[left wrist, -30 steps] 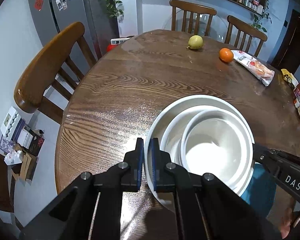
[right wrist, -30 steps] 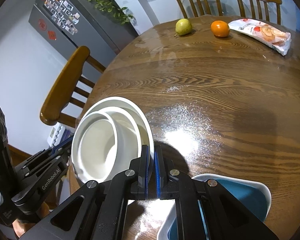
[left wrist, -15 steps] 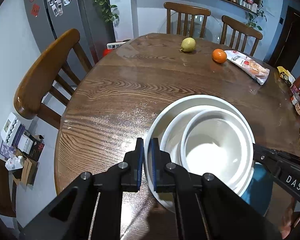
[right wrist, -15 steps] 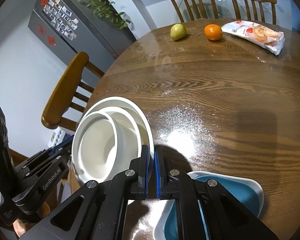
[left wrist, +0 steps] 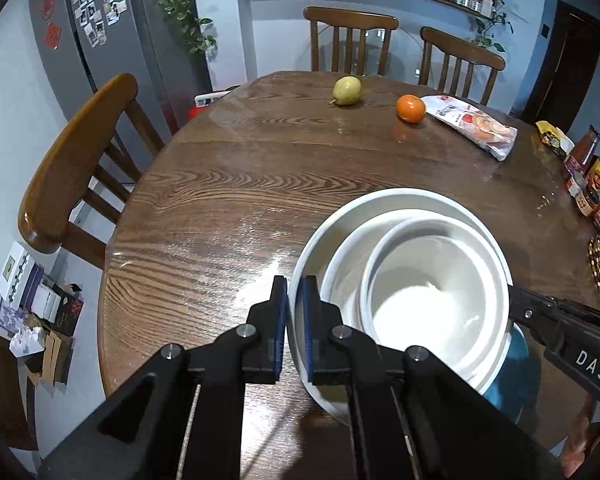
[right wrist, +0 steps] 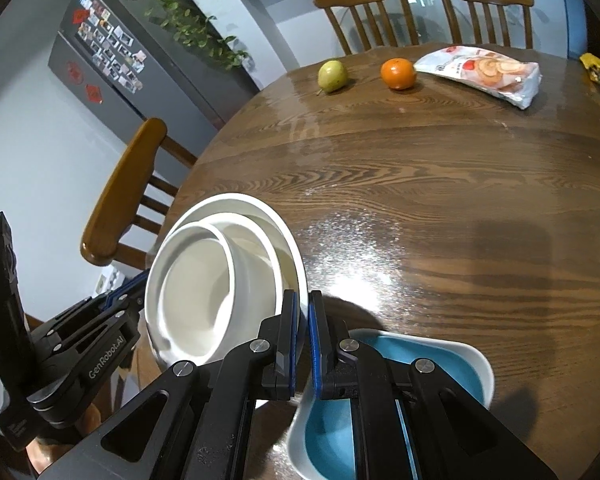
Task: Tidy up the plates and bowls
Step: 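Carry the bowl stack with both grippers over the teal dish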
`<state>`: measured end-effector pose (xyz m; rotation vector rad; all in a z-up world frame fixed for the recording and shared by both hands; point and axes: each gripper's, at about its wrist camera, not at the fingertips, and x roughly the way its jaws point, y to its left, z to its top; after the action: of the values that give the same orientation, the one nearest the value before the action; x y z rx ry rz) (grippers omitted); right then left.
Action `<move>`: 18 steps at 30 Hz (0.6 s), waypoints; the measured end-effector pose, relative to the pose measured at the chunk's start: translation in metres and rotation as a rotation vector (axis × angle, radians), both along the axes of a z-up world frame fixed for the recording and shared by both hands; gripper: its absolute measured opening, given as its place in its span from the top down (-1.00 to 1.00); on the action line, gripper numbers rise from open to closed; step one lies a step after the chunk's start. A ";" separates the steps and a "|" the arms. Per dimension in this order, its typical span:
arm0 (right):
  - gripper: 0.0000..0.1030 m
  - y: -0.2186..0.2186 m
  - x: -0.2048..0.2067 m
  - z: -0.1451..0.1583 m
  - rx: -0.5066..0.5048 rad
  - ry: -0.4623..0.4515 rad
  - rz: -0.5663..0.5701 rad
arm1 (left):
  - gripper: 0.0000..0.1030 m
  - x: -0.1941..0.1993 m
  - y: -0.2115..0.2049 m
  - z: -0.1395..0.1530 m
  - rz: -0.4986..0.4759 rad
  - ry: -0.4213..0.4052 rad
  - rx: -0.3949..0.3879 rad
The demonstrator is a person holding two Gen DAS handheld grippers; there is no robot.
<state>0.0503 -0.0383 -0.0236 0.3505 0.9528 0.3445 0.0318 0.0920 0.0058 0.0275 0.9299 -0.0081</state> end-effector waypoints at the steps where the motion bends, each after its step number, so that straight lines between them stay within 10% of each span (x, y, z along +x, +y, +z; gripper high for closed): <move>1: 0.82 -0.003 -0.001 0.001 0.000 -0.001 -0.005 | 0.95 0.000 -0.003 0.001 -0.006 -0.001 0.000; 18: 0.82 -0.044 -0.024 -0.004 0.009 0.016 -0.097 | 0.95 -0.009 -0.046 -0.005 -0.097 0.014 -0.005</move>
<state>0.0261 -0.0822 -0.0280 0.4068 0.9470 0.2573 0.0228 0.0460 0.0006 0.0683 0.9419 -0.1008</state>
